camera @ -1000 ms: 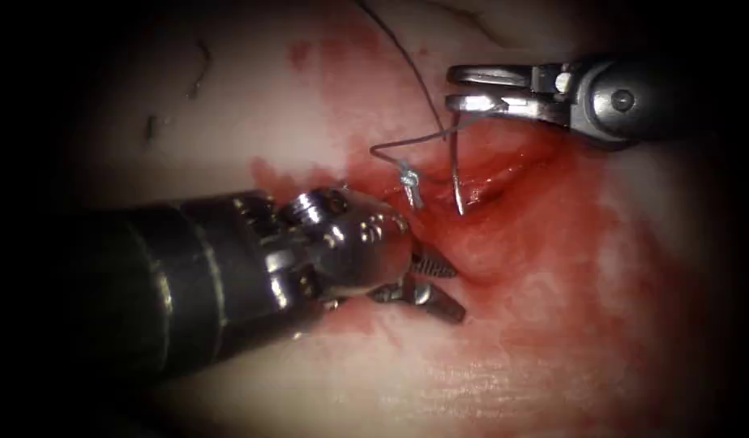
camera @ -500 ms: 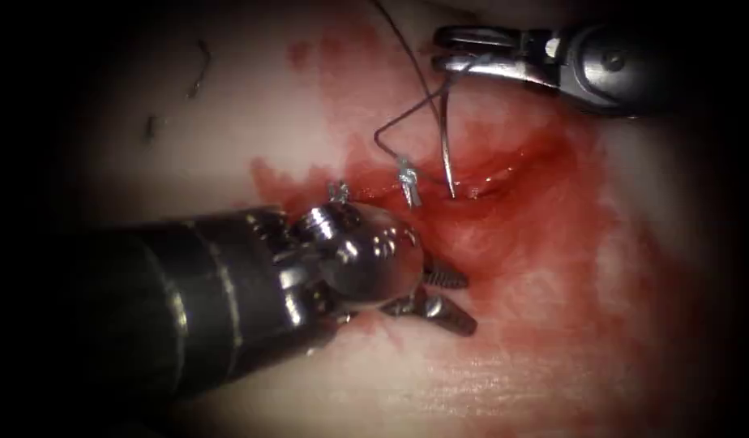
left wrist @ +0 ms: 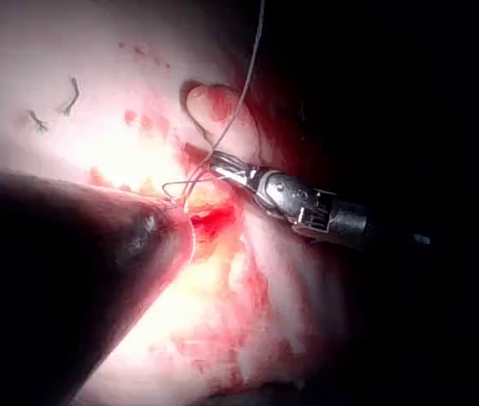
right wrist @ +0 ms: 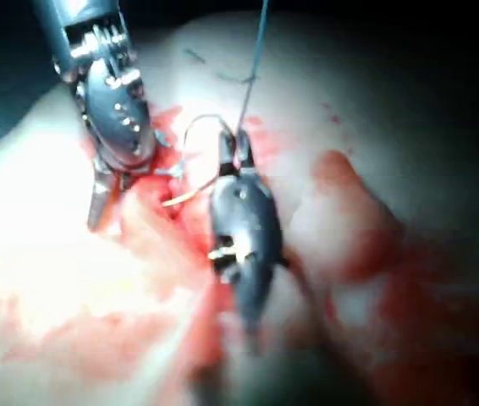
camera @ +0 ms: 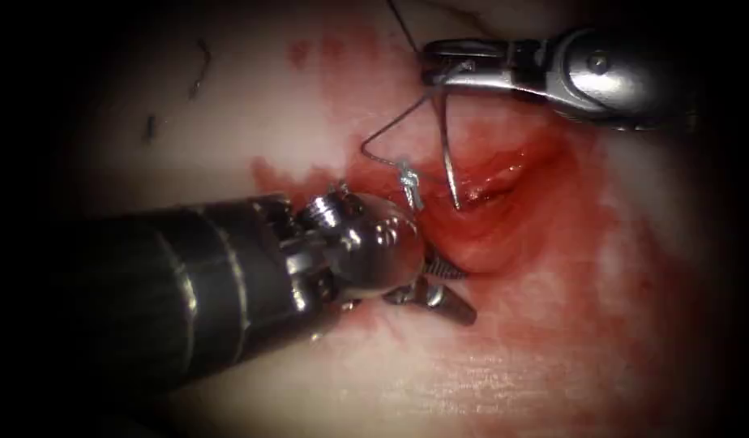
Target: Wound Closure
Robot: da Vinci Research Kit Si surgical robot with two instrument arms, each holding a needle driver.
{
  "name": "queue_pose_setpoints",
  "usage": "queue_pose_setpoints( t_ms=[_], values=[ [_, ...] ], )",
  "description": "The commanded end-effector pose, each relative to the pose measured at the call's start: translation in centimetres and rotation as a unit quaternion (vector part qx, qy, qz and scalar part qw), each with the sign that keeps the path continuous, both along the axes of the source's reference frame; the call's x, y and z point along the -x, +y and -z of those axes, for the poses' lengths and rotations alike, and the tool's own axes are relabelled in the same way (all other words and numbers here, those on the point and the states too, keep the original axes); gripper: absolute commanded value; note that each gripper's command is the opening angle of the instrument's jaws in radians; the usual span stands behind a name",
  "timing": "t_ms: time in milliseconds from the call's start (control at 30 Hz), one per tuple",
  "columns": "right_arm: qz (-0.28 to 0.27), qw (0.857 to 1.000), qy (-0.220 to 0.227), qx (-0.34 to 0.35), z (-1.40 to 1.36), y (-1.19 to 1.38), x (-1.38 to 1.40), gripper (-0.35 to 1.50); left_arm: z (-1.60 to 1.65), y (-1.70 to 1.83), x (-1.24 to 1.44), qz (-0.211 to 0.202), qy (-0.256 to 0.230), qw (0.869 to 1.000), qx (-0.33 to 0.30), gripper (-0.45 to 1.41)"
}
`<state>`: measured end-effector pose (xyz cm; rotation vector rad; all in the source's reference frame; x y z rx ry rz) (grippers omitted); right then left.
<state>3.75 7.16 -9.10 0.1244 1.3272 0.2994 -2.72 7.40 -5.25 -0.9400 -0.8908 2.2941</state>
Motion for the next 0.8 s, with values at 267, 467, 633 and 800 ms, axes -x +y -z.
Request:
queue_pose_setpoints(
  t_ms=[267, 467, 633, 800],
  values=[
    [0.008, 0.998, -0.012, -0.056, -0.05, -0.04, -0.13, -0.35, -0.06, 0.04, 0.03, -0.001, -0.001, 1.0, 0.002, 0.45],
    [0.013, 0.998, -0.012, -0.053, -0.09, -0.12, -0.06, -0.35, -0.03, 0.06, -0.02, -0.001, -0.001, 1.0, -0.003, 0.45],
    [0.019, 0.998, -0.01, -0.052, -0.07, -0.16, 0.05, -0.35, -0.02, 0.05, -0.05, -0.002, -0.002, 1.0, -0.004, 0.45],
    [0.023, 0.998, -0.014, -0.053, -0.06, -0.19, 0.04, -0.35, -0.02, 0.06, -0.06, -0.002, -0.002, 1.0, -0.004, 0.45]
  ],
)
